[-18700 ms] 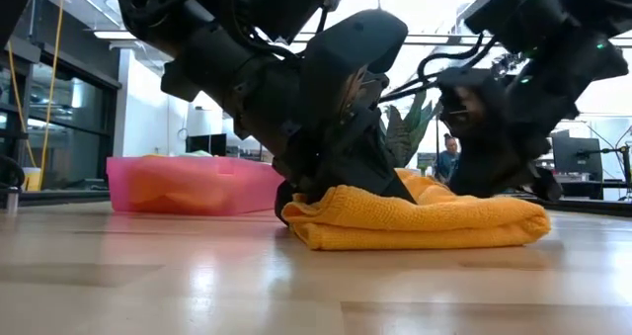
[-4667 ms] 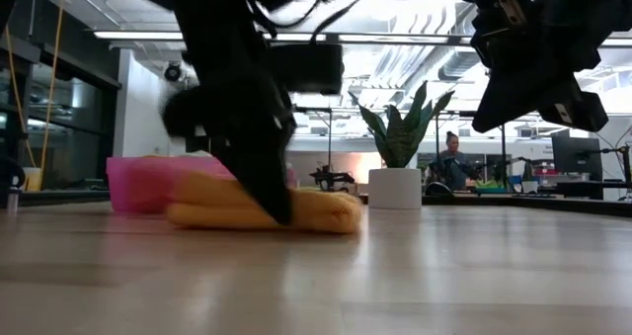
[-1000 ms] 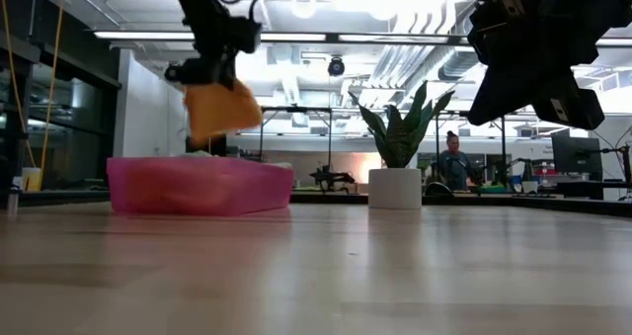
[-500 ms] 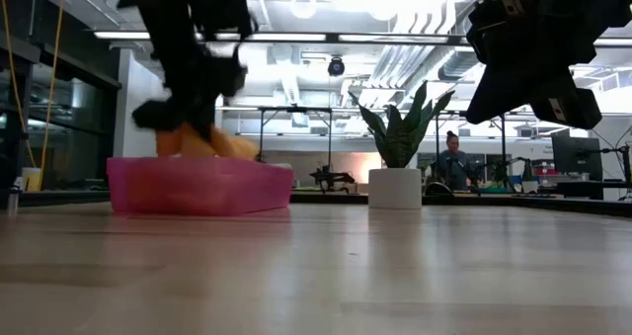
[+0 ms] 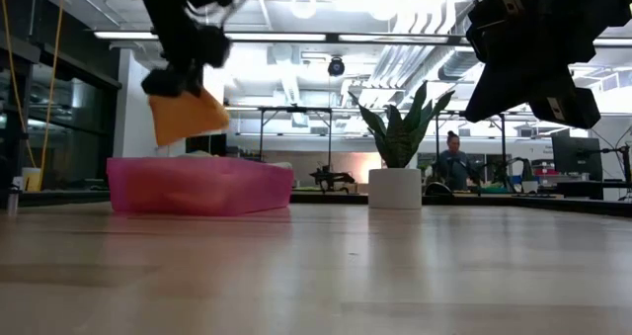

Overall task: Fold microfiber towels
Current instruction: Put the folded orange microfiber towel into the pink bin, then return to Home Position

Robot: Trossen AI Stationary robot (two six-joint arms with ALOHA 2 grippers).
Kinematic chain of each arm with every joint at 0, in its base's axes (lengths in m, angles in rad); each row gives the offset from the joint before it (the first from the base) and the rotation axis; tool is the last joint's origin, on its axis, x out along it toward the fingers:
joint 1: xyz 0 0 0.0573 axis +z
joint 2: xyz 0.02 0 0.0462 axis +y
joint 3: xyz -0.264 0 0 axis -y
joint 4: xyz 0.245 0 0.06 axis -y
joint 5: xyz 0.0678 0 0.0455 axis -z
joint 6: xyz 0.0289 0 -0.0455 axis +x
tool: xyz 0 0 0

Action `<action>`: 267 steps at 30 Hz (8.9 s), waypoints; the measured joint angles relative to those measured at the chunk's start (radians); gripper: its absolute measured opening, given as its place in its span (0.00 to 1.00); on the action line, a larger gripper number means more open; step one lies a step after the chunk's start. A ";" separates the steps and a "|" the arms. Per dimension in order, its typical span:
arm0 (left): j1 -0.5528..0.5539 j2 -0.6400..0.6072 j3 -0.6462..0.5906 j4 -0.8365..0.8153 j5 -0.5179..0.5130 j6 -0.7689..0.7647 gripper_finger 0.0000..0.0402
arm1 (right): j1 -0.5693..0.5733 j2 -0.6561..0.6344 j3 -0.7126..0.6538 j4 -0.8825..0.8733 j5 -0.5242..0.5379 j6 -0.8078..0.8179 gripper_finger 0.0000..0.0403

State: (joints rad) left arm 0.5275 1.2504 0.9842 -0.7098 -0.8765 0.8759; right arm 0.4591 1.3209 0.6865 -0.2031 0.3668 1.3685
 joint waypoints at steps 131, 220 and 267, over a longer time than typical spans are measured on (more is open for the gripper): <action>-0.372 -1.209 -0.973 0.725 0.821 -1.369 0.00 | -0.125 -0.548 -0.064 0.237 -0.090 -0.766 0.00; -0.371 -1.196 -0.972 0.729 0.802 -1.274 0.01 | -0.583 -1.302 -0.675 0.211 -0.374 -0.923 0.00; -0.371 -1.196 -0.972 0.729 0.802 -1.275 0.01 | -0.583 -1.302 -0.675 0.211 -0.374 -0.923 0.00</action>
State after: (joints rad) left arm 0.1562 0.0544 0.0124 0.0193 -0.0742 -0.3987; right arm -0.1236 0.0193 0.0113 0.0081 -0.0071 0.4454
